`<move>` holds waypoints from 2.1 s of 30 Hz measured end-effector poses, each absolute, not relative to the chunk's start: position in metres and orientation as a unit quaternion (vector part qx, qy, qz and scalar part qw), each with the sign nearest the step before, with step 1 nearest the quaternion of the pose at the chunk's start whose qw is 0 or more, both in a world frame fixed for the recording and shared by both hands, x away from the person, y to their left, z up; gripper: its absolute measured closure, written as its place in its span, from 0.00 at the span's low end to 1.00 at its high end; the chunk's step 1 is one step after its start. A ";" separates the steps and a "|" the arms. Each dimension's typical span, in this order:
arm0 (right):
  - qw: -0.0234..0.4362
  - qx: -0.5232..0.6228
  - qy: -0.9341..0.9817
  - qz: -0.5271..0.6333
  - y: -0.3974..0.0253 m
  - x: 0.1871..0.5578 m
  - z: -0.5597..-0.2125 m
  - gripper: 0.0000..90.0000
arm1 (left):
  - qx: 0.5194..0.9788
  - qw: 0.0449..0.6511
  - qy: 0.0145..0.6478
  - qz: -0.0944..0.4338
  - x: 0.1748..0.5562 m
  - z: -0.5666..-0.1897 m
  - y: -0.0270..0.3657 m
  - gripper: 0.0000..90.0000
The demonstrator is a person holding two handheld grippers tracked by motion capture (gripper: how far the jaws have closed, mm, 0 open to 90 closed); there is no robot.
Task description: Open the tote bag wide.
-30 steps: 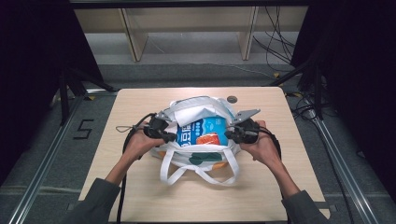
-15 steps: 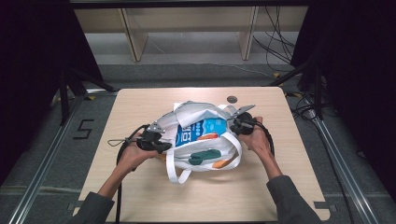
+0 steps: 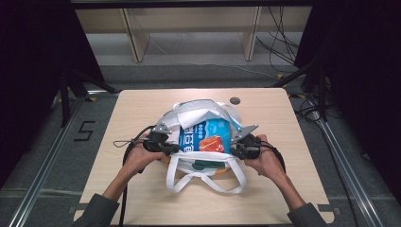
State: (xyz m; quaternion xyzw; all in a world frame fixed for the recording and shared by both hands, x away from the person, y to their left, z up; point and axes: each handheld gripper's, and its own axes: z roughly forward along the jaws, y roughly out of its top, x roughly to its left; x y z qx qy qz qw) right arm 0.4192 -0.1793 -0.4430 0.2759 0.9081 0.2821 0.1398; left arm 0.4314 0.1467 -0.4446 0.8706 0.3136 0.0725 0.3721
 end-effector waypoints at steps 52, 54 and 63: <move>0.213 0.334 0.823 0.407 -0.224 0.426 -0.411 0.98 | 0.771 0.471 0.398 0.160 0.431 -0.413 0.205 0.86; 0.213 0.331 0.823 0.409 -0.224 0.424 -0.410 0.98 | 0.766 0.479 0.400 0.153 0.428 -0.412 0.204 0.85; 0.217 0.333 0.812 0.428 -0.232 0.407 -0.402 0.94 | 0.767 0.491 0.389 0.140 0.407 -0.408 0.206 0.72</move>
